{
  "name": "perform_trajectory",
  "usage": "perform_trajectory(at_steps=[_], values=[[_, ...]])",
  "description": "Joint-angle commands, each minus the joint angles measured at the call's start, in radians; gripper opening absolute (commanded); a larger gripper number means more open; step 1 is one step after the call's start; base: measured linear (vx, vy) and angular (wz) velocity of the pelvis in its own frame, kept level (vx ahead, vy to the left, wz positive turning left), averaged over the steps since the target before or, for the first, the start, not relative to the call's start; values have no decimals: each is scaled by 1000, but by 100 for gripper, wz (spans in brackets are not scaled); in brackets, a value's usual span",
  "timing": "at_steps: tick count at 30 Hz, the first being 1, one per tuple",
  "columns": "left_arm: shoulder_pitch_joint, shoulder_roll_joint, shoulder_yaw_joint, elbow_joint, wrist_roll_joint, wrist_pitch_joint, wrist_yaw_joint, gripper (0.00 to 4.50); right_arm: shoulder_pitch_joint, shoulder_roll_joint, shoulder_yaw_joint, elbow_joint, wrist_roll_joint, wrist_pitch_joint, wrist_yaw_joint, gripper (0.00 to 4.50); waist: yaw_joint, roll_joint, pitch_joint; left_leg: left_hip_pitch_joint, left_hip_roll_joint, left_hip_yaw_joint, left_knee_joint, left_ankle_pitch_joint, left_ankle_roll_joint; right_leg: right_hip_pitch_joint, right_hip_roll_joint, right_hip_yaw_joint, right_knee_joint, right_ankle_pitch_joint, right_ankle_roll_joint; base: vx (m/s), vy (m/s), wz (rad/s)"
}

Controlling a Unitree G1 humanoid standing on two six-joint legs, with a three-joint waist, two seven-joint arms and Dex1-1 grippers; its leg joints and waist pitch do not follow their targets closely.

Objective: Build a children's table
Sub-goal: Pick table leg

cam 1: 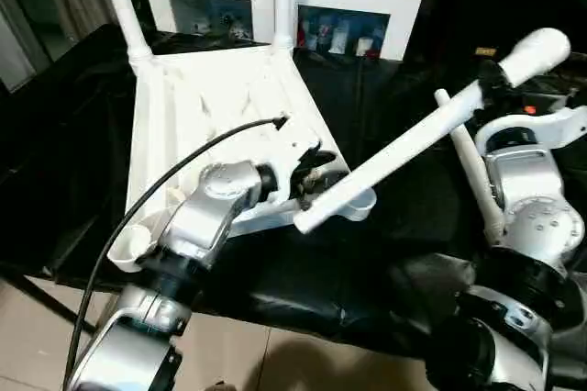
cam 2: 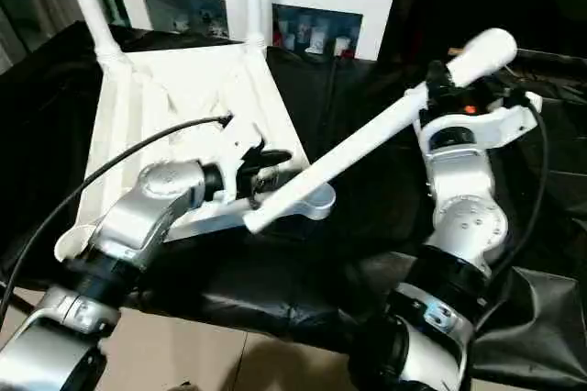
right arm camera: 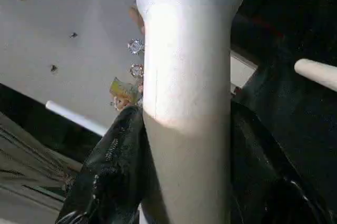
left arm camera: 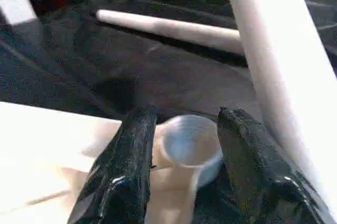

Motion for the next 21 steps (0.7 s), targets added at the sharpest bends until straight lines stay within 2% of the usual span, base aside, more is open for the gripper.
perform_trajectory(at_steps=[1, 3, 5, 8, 9, 12, 14, 16, 18, 21], values=[[16, -7, 22, -46, -68, 75, -41, 245, -27, -14, 18, 6, 6, -25, 0, 183, 3, -11, -73, -7, 16, 7, -52, 118, 72, 78, -61, 60, -48, 192, -199, 0, 0, 0], [23, -7, 36, -66, -116, 123, -56, 256, -26, -21, 19, 14, 12, -32, -4, 183, 2, -14, -73, -7, 15, 9, -51, 113, 78, 78, -59, 60, -46, 193, -207, 0, 0, 0], [28, -11, 82, -54, -182, 160, -71, 273, -21, -30, 33, 12, 18, -28, 0, 183, 1, -16, -71, -9, 14, 8, -52, 102, 83, 80, -59, 59, -50, 171, -199, 0, 0, 0], [33, -2, 105, -54, -228, 198, -108, 292, -18, -33, 42, 10, 17, -24, 6, 183, 0, -19, -70, -10, 12, 9, -53, 97, 78, 81, -57, 59, -52, 146, -187, 0, 0, 0], [45, 11, 115, -76, -263, 246, -152, 297, -19, -38, 52, 19, 15, -24, 11, 183, -1, -18, -70, -8, 13, 9, -53, 94, 76, 78, -57, 59, -51, 145, -182, 0, 0, 0], [39, 5, 158, -69, -315, 307, -154, 317, -22, -34, 69, 24, 20, -21, 18, 183, -3, -15, -69, -8, 12, 9, -52, 95, 75, 77, -56, 59, -51, 153, -187, 0, 0, 0], [38, 9, 147, -66, -308, 302, -162, 339, -25, -30, 69, 25, 24, -22, 17, 183, -3, -17, -68, -9, 13, 9, -54, 82, 76, 78, -56, 59, -55, 134, -183, 0, 0, 0], [48, 21, 99, -74, -278, 289, -173, 356, -27, -28, 74, 27, 31, -30, 12, 183, -1, -12, -69, -9, 14, 7, -54, 83, 73, 78, -57, 59, -54, 131, -175, 0, 0, 0], [56, 19, 71, -74, -258, 276, -172, 363, -28, -31, 76, 33, 29, -37, 12, 183, -1, -14, -70, -9, 15, 6, -54, 95, 71, 80, -56, 60, -52, 153, -167, 0, 0, 0], [73, 26, 30, -89, -243, 275, -190, 390, -28, -33, 73, 47, 27, -52, 10, 183, 0, -12, -72, -9, 14, 6, -52, 110, 74, 79, -56, 59, -49, 184, -172, 0, 0, 0]])
